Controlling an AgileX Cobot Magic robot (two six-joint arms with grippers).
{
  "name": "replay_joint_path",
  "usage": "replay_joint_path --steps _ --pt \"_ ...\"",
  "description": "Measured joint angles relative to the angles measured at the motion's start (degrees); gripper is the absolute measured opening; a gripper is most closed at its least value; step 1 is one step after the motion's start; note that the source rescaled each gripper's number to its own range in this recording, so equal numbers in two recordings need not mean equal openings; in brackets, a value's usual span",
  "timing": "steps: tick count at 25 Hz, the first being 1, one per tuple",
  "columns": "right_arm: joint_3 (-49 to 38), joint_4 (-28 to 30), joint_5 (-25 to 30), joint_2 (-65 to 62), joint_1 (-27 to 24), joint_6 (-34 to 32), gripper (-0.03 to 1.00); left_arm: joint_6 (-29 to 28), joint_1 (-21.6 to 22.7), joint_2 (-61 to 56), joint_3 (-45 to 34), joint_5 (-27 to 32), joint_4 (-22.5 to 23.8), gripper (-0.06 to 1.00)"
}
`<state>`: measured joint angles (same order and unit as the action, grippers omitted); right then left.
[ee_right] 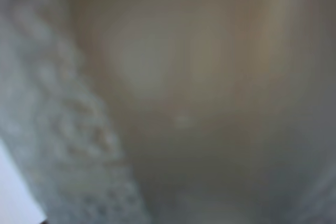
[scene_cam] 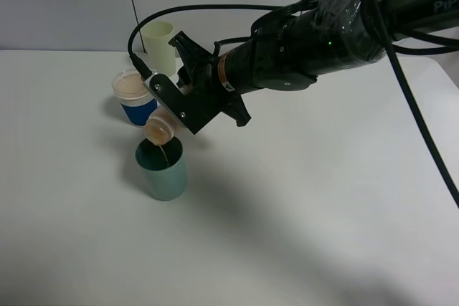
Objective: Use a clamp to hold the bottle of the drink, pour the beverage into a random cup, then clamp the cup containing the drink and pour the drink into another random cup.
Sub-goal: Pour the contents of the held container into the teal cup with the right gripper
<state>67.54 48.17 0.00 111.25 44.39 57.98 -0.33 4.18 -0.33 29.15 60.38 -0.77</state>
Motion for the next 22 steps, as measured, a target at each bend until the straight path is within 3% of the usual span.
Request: replay_joint_path --steps 22 --pt "0.0 1.1 0.0 0.0 0.0 0.0 0.0 0.0 0.0 0.0 0.0 0.0 0.0 0.84"
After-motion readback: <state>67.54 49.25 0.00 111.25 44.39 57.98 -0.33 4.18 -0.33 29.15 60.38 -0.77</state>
